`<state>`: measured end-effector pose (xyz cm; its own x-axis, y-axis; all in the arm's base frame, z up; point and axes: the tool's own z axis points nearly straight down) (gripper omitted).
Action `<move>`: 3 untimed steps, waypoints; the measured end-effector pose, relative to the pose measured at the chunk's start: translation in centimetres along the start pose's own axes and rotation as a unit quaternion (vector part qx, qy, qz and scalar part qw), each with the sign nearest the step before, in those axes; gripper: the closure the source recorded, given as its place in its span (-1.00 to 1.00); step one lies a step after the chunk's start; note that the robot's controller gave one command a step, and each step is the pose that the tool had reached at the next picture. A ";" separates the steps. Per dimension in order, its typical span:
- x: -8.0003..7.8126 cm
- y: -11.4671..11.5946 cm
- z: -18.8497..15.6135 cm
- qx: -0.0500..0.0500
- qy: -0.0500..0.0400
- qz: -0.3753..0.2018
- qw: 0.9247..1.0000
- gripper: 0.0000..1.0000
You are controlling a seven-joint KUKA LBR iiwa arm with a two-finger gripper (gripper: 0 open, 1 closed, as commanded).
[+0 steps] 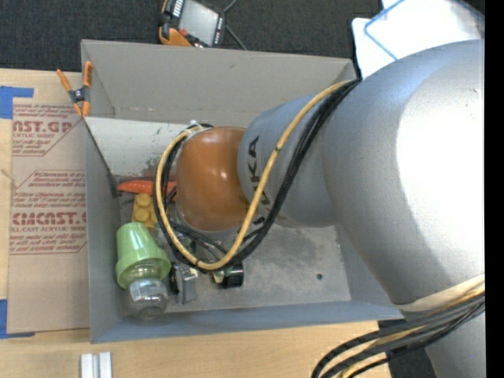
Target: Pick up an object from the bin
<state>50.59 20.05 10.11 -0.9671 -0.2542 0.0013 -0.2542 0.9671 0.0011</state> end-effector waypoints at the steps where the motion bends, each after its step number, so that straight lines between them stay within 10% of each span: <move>1: 0.5 -4.4 3.2 0.002 -0.003 -0.020 1.000 -1.00; 2: -0.3 -5.0 3.1 0.002 0.000 -0.052 0.999 1.00; 3: -0.3 -5.0 3.1 0.002 0.000 -0.052 0.999 1.00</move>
Offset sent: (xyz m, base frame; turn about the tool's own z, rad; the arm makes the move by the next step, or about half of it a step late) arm 0.0159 -0.0477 -0.0311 -0.1040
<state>52.16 15.32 6.96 -0.9355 -0.3535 0.0007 -0.3535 0.9354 -0.0036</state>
